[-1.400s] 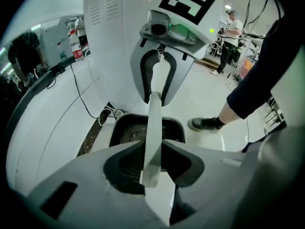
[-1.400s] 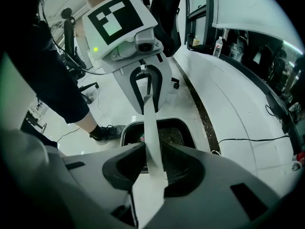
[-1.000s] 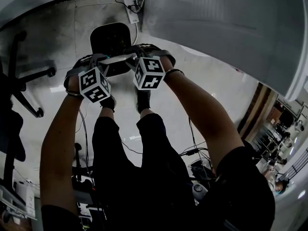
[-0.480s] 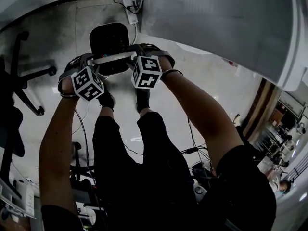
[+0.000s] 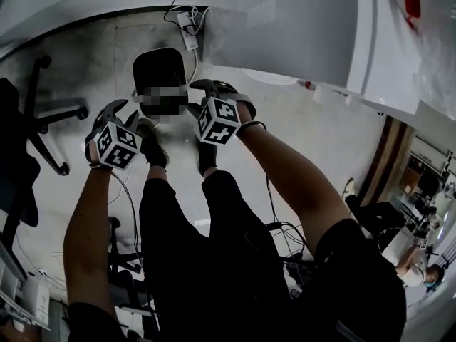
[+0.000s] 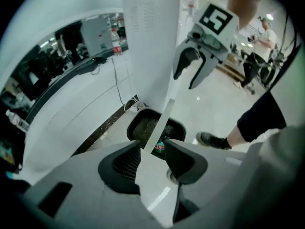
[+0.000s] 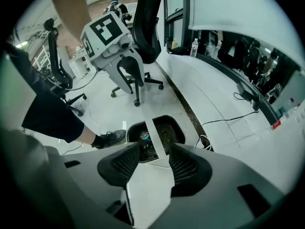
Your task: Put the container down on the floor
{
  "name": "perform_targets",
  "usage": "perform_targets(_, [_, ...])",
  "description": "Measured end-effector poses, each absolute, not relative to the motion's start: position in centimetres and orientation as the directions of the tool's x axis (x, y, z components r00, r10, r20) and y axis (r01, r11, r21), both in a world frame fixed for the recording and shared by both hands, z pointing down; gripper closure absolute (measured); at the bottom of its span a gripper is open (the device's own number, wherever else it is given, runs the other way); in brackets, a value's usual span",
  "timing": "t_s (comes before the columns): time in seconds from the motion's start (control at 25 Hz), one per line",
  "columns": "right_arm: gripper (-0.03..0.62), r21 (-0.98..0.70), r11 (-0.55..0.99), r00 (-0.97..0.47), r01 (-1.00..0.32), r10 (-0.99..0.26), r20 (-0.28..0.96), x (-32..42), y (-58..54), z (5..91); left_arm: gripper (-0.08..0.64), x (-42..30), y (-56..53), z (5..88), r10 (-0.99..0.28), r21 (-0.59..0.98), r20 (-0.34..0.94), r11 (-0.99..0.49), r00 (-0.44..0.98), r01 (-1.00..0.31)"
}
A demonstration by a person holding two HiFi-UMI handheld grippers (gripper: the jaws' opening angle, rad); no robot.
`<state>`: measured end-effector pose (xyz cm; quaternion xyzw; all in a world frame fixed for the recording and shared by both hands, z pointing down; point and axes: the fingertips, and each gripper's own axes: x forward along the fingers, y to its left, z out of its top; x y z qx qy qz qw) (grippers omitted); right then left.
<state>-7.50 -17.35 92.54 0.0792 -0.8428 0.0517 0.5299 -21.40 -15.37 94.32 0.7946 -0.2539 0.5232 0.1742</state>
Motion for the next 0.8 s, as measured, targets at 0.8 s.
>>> perform_targets(0.8, [0.417, -0.077, 0.91, -0.647, -0.407, -0.228, 0.728, -4.2, -15.0, 68.2, 0.449, -18.9, -12.9, 67.4, -0.634, 0.135, 0.685, -0.373, 0.359, -0.918])
